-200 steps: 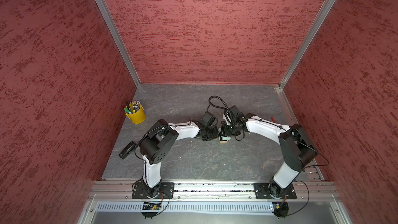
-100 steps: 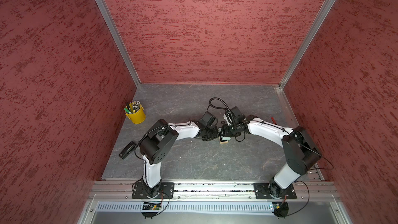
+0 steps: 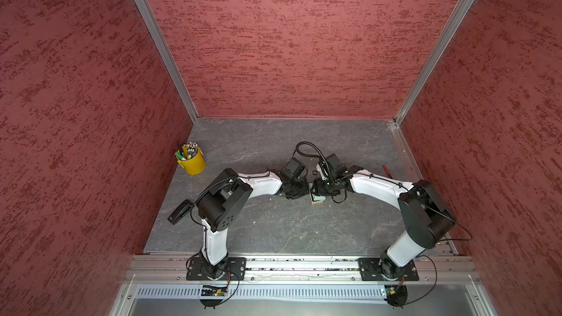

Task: Take the rings out of the lift-off lid box
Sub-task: Close the lid on the jewelry box.

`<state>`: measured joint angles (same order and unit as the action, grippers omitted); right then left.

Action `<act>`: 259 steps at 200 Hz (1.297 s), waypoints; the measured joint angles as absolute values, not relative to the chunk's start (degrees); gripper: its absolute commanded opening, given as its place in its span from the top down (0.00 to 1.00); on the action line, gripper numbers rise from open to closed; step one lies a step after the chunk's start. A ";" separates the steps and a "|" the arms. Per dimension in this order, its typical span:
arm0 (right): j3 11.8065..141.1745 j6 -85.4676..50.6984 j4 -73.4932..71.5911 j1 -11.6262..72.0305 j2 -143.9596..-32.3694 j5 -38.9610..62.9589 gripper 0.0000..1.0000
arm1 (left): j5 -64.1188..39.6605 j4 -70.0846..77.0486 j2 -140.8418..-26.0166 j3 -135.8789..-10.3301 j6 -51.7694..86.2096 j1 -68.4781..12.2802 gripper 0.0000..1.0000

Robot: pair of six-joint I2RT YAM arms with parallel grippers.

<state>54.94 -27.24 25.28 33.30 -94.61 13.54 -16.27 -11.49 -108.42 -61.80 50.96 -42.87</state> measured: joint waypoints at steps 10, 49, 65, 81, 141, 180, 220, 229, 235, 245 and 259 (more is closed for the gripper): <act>54.65 -27.46 25.06 33.30 -94.61 13.52 0.50 | -16.27 -11.40 -108.42 -61.78 51.18 -42.98 0.78; 54.30 -27.97 24.67 33.32 -94.39 13.28 0.50 | -16.45 -9.93 -108.42 -61.14 52.10 -43.27 0.79; 54.24 -28.14 24.64 33.32 -94.30 13.17 0.50 | -16.49 -9.26 -108.42 -60.84 52.31 -43.46 0.82; 54.11 -28.29 24.38 33.36 -94.26 13.06 0.50 | -16.69 -8.67 -108.42 -60.45 52.71 -43.75 0.88; 53.39 -28.73 23.38 33.85 -93.82 12.69 0.50 | -19.51 -4.69 -108.33 -57.87 54.28 -44.10 0.97; 53.17 -28.69 23.29 34.09 -93.62 11.62 0.50 | -21.47 -1.45 -108.33 -56.29 55.35 -44.05 0.98; 52.47 -27.92 23.11 34.76 -92.73 10.22 0.49 | -23.62 1.41 -108.33 -54.92 56.86 -43.92 0.98; 52.21 -27.73 22.96 34.94 -92.49 10.04 0.49 | -23.86 1.41 -108.33 -54.92 57.04 -43.90 0.98; 52.03 -27.59 22.74 35.05 -92.33 9.96 0.49 | -23.99 1.43 -108.33 -54.92 57.19 -43.90 0.98; 51.70 -27.29 22.35 35.18 -92.16 9.76 0.49 | -24.12 1.41 -108.33 -54.92 57.21 -43.88 0.98; 51.51 -26.94 22.09 35.53 -92.01 9.26 0.49 | -24.27 1.39 -108.33 -54.92 57.21 -43.83 0.98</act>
<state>51.51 -26.94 22.09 35.53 -92.01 9.26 -24.27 1.39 -108.33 -54.92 57.21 -43.83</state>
